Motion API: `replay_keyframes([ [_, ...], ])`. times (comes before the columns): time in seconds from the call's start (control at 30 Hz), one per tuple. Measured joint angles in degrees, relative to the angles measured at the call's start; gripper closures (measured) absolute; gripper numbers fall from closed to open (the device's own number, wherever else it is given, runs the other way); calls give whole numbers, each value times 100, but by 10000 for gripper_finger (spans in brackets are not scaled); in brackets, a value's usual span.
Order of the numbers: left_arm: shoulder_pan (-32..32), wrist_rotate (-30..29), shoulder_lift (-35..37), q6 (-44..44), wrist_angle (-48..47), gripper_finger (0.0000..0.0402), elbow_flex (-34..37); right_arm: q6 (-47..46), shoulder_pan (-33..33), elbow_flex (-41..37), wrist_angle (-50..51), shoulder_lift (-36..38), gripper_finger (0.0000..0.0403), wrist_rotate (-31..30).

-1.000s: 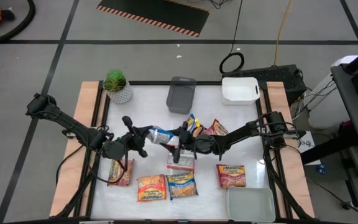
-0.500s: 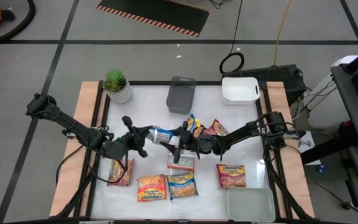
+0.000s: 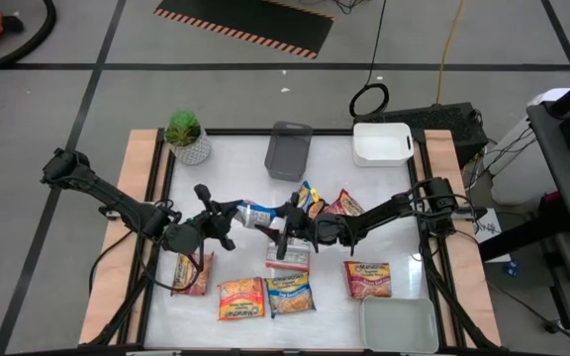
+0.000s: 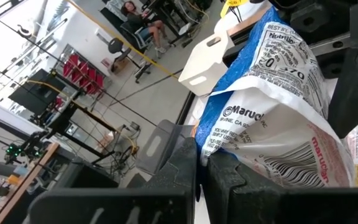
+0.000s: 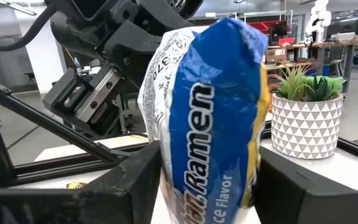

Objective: Sort Maruchan noodles
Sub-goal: Put the top left blue noodle pack into the white bin

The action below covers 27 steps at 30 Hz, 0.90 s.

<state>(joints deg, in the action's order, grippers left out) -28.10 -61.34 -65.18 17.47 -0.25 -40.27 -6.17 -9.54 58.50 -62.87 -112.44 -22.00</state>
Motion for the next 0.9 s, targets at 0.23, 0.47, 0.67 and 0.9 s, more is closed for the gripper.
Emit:
replay_keyframes([
  [0.23, 0, -2, 0, 0, 0, 383, 0, 48, 0, 0, 7, 2, 235, 4],
  [0.47, -4, -15, 1, -26, 0, 381, 0, 134, 7, -1, 149, 114, 240, 263],
  [0.67, -4, -22, 1, 41, -83, 381, 0, 267, 4, -2, 178, 133, 241, 272],
  [0.9, -4, -46, 1, -209, 16, 324, 0, 284, 4, -2, 279, 133, 242, 283],
])
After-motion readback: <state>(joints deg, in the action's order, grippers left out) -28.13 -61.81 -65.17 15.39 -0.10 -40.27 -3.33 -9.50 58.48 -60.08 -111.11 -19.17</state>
